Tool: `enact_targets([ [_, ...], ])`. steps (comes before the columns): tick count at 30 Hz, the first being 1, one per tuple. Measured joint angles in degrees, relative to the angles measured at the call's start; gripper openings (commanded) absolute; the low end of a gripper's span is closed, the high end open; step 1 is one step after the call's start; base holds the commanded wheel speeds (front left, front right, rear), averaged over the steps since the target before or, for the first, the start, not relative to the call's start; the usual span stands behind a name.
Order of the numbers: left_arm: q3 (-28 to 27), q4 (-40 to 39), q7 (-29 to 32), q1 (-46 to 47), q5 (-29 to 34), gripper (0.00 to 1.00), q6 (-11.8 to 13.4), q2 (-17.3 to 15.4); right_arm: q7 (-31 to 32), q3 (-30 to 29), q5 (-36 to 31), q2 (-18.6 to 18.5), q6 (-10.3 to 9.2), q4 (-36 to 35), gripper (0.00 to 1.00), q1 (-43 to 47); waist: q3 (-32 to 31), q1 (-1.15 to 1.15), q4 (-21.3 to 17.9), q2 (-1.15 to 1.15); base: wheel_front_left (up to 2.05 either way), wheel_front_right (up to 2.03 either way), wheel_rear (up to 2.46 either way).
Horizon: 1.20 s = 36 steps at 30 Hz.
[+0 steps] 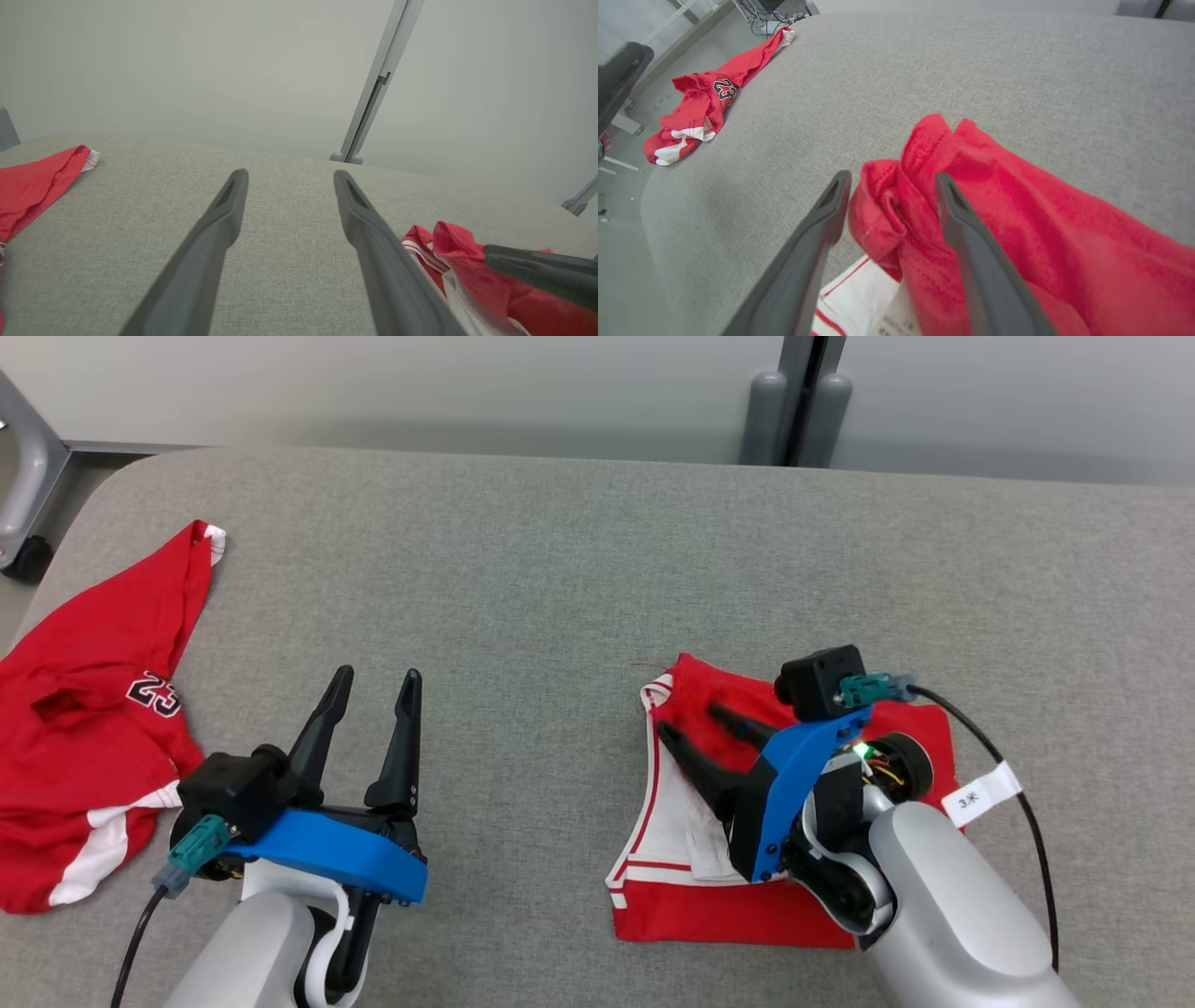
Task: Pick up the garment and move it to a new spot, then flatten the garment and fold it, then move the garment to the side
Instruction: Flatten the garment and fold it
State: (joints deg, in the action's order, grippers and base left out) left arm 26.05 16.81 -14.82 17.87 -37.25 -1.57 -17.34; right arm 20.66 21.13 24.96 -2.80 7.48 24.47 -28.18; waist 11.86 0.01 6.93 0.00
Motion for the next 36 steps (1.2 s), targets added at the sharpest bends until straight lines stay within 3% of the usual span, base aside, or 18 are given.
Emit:
enact_targets([
  [4,-0.56,0.41,-0.01,-0.19,-0.01,1.0,0.03,-0.09,-4.47,-0.29,4.02,-0.01,0.0,-1.89,1.0,-1.6,-0.8,0.0,-0.9,0.0,0.0,0.0,0.0],
  [8,-1.16,0.4,-0.1,-1.13,-0.07,1.0,0.46,-0.36,-9.27,-5.3,2.91,0.02,0.0,-5.27,1.0,-2.08,-2.17,0.0,-1.98,0.0,0.0,0.0,0.0],
  [18,-0.98,-0.75,-0.16,-3.06,0.01,1.0,1.01,-0.22,-8.84,-19.47,-12.26,-0.04,0.0,-11.72,1.0,10.33,-4.26,0.0,-3.11,0.0,0.0,0.0,0.0],
  [24,-1.59,-1.19,-0.18,-4.54,0.03,1.0,1.23,-0.35,-17.67,-25.46,-15.41,0.0,-0.01,-16.06,1.0,17.96,-5.2,-0.01,-3.55,0.0,0.0,0.0,0.0],
  [28,-3.44,-1.91,-0.18,-7.2,1.04,1.0,1.9,-0.58,-22.25,-27.55,-16.11,-0.02,0.0,-17.4,1.0,21.44,-6.05,0.0,-4.62,0.0,0.0,0.0,0.0],
  [36,-8.8,-3.94,-0.19,-12.7,4.26,1.0,2.54,-0.15,-22.34,-28.61,-16.81,-0.02,0.0,-17.44,1.0,23.76,-7.73,-0.01,-6.98,0.0,0.0,0.0,0.0],
])
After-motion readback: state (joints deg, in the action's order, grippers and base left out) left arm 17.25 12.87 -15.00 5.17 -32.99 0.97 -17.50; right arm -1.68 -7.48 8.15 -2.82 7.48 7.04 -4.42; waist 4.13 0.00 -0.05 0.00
